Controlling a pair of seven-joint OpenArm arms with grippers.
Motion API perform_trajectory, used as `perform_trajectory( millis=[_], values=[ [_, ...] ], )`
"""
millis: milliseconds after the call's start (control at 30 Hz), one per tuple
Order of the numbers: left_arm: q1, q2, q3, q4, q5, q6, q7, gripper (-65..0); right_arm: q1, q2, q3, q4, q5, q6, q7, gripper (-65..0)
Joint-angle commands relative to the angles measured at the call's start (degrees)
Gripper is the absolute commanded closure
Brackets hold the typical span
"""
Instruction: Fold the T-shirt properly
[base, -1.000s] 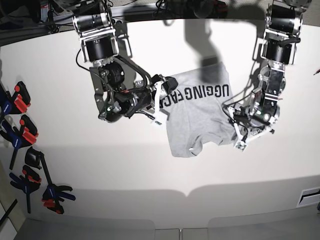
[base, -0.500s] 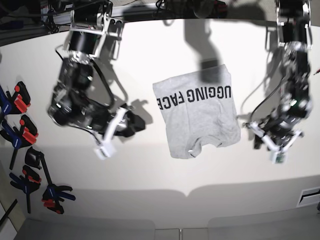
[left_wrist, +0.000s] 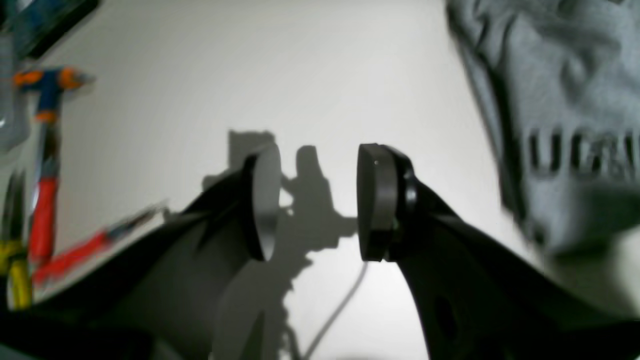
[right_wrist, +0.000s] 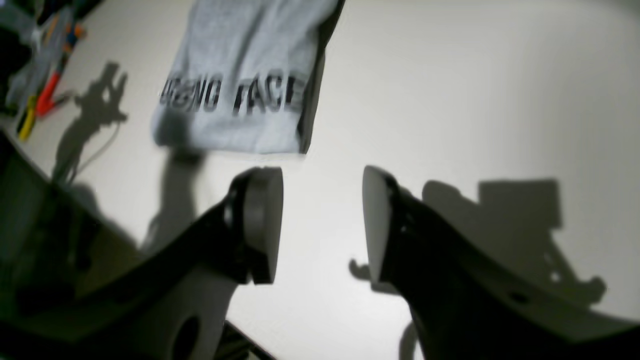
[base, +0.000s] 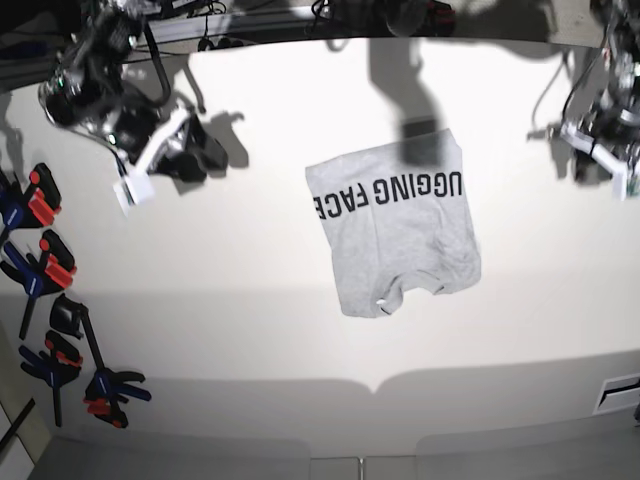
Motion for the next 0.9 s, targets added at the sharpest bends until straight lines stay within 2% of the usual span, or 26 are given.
perform_trajectory(
  millis=[0, 133, 267, 367, 533, 633, 867],
  values=[
    [2.49, -0.81, -1.49, 1.57, -0.92, -0.72, -0.96, -23.1, -1.81, 0.76, 1.6, 2.19, 2.47, 0.24, 0.88, -25.0],
    [12.85, -0.79, -5.16, 3.63, -1.66, -1.6, -1.01, -23.1, -10.78, 0.74, 6.86, 6.34, 5.53, 0.28, 0.88, -25.0],
    [20.09, -0.44, -8.63, 3.8, -1.14, -1.6, -0.94, -23.1, -20.28, 0.74, 10.45, 8.94, 5.66, 0.59, 0.88, -25.0],
    [24.55, 1.64, -11.65, 3.8, -1.05, -1.6, -0.74, -23.1, -28.44, 0.68, 11.63, 9.03, 5.55, 2.46, 0.88, -25.0],
    [31.63, 3.82, -14.03, 3.78, -1.05, -1.64, 0.57, -23.1, -39.43, -0.24, 11.82, 9.03, 5.42, 2.46, 0.88, -25.0],
    [35.98, 3.82, -14.03, 3.78, -1.05, -2.29, 0.52, -23.1, -43.28, -1.7, 11.8, 9.01, 5.4, 2.46, 0.88, -25.0],
    [41.88, 3.96, -14.03, -0.66, -1.01, -8.33, -2.4, -23.1, -45.64, -2.25, 11.8, 5.2, 5.22, 2.46, 0.88, -25.0]
  ],
)
